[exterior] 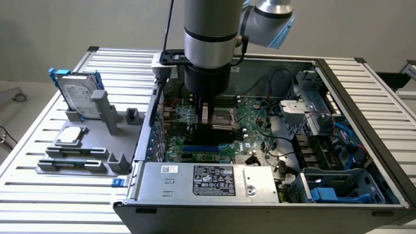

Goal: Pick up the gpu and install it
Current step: 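Insert the gpu into the slot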

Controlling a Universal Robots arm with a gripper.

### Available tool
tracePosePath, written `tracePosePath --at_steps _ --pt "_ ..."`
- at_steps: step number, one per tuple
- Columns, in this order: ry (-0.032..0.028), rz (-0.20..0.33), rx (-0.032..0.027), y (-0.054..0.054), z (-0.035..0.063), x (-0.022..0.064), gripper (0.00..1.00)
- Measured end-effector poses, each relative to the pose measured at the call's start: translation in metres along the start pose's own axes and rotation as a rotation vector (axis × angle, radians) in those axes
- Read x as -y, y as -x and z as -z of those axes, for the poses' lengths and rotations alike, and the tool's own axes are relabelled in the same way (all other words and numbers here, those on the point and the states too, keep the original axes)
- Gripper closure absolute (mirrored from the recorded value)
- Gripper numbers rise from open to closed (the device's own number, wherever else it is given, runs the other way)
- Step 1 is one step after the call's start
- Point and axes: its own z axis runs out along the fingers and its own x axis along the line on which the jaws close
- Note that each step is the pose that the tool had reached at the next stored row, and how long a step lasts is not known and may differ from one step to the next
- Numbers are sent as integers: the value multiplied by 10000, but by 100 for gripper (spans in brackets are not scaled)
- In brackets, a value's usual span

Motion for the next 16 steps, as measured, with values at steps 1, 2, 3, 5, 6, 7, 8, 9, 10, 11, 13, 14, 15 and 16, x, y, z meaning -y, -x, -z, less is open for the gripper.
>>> tracePosePath --at_steps 1,2,3,5,6,7,8,9,10,11,13,14,15,16 --pt "-2 0 2 -2 -2 0 74" --pt "-10 0 4 -2 -9 1 74" --pt "-18 2 2 -3 -20 1 74" --pt "-39 3 3 -4 -52 1 74" --pt "-45 3 2 -5 -70 -1 74" --pt "-48 2 3 -5 -88 -3 74" --pt "-49 2 2 -6 -105 -6 74" --pt "-50 3 3 -6 -124 -8 74" --pt "-50 3 2 -6 -140 -9 74" --pt "-50 4 3 -7 -157 -9 74" --pt "-51 3 3 -7 -184 -9 74" --pt "-50 3 3 -7 -195 -9 74" --pt "-50 5 3 -8 -205 -9 74" --pt "-50 7 2 -8 -213 -9 74"
